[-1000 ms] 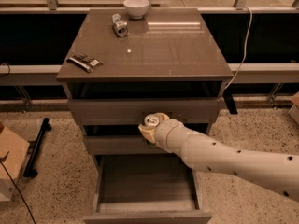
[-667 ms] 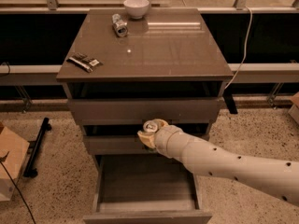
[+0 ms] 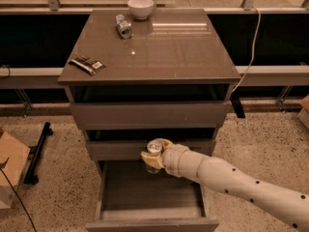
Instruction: Place green can into bottom drawer
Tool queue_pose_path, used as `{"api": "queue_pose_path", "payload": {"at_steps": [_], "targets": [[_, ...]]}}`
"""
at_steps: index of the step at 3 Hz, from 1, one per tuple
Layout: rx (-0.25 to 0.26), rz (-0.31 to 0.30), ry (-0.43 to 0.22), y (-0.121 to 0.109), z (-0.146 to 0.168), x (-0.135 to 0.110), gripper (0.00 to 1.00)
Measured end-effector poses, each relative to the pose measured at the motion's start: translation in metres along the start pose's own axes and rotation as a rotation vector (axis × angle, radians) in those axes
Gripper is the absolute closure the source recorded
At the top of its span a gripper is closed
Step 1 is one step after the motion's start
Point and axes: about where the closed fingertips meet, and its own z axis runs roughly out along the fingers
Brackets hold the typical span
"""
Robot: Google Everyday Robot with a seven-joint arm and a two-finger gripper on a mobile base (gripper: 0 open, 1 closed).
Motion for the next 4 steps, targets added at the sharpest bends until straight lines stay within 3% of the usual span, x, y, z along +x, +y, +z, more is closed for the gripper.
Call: {"api": "queue_pose_path", "payload": {"at_steps": [2, 3, 4], "targets": [[-0.063, 0.004, 0.011, 0.003, 0.014, 0.039, 1.0], [-0.063, 0.048, 0.053, -0.008, 0.041, 0.091, 1.0], [-0.063, 0.048, 0.054, -0.008, 0.041, 0.091, 1.0]]}}
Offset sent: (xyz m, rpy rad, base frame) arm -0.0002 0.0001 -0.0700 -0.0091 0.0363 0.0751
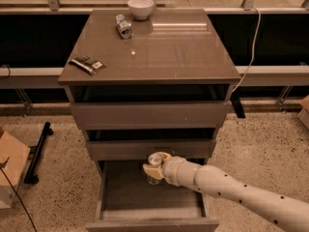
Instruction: Place green can into bottom drawer
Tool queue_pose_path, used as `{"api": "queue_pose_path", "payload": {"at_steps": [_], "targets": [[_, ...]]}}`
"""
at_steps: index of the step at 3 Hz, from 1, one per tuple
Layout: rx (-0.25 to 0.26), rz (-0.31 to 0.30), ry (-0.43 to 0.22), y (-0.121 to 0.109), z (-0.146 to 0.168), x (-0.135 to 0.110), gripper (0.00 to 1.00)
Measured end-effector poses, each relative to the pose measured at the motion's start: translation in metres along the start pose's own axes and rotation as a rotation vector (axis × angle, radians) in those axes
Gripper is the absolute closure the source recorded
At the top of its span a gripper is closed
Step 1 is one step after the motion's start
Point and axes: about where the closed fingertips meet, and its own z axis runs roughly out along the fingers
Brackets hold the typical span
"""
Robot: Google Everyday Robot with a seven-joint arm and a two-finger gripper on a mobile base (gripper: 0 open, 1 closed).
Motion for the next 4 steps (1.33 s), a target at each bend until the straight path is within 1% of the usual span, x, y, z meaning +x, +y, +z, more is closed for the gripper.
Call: {"api": "queue_pose_path", "payload": {"at_steps": [1, 2, 3, 4], "targets": [[0.014, -0.043, 0.013, 0.002, 0.009, 0.02, 1.0], [0.019, -0.072, 0.016, 0.002, 0.02, 0.04, 1.0], [0.032, -0.106, 0.032, -0.006, 0.035, 0.063, 1.0], [0.047, -0.079, 0.03, -0.027, 0.058, 0.103, 1.0]]}}
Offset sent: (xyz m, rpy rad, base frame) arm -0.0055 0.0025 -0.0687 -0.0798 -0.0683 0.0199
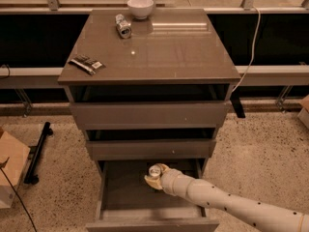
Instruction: Place green can into bottom drawer
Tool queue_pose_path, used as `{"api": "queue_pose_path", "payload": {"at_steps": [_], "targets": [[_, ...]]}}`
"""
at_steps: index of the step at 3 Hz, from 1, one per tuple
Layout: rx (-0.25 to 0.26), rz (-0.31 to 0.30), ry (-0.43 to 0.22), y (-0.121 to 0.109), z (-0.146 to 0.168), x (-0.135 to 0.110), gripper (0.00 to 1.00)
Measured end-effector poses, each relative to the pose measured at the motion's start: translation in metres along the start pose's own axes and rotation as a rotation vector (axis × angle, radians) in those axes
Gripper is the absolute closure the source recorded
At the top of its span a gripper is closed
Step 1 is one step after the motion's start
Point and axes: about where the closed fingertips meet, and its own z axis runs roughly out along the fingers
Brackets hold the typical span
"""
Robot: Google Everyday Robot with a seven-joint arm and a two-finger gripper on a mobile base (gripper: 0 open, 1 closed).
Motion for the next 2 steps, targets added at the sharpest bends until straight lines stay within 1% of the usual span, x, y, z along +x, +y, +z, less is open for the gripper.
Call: {"api": "queue_pose_path", "payload": {"at_steps": [1, 2], "targets": [[0.0, 0.0, 0.0, 0.0, 0.0, 0.0, 1.0], [0.024, -0.006, -0.001, 0.003, 0.006, 0.014, 1.0]]}}
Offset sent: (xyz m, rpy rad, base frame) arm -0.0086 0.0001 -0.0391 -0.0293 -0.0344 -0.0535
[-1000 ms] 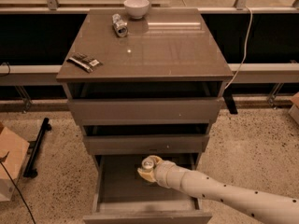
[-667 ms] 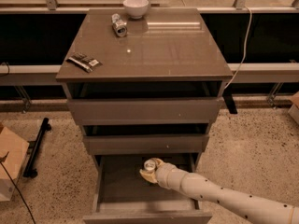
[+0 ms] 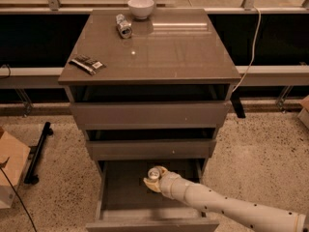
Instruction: Place green can into bottom drawer
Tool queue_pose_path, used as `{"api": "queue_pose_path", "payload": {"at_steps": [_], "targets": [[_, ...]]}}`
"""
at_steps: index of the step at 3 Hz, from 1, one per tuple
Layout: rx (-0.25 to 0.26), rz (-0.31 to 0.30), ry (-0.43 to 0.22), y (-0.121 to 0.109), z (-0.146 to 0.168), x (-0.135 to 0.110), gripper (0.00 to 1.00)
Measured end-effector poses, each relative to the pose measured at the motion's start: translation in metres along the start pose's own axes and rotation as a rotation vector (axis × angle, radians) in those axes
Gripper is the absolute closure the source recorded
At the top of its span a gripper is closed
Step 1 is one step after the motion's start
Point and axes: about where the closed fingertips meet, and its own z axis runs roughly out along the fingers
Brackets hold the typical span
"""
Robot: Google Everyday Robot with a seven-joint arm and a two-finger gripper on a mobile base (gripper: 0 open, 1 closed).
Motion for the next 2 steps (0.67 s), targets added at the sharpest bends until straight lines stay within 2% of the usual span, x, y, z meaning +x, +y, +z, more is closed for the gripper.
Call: {"api": "queue_pose_path", "payload": {"at_steps": [1, 2], "targets": [[0.006, 0.005, -0.014, 0.005, 0.01, 0.02, 1.0], [-0.004, 0.058, -0.041, 0.008, 0.025, 0.048, 1.0]]}}
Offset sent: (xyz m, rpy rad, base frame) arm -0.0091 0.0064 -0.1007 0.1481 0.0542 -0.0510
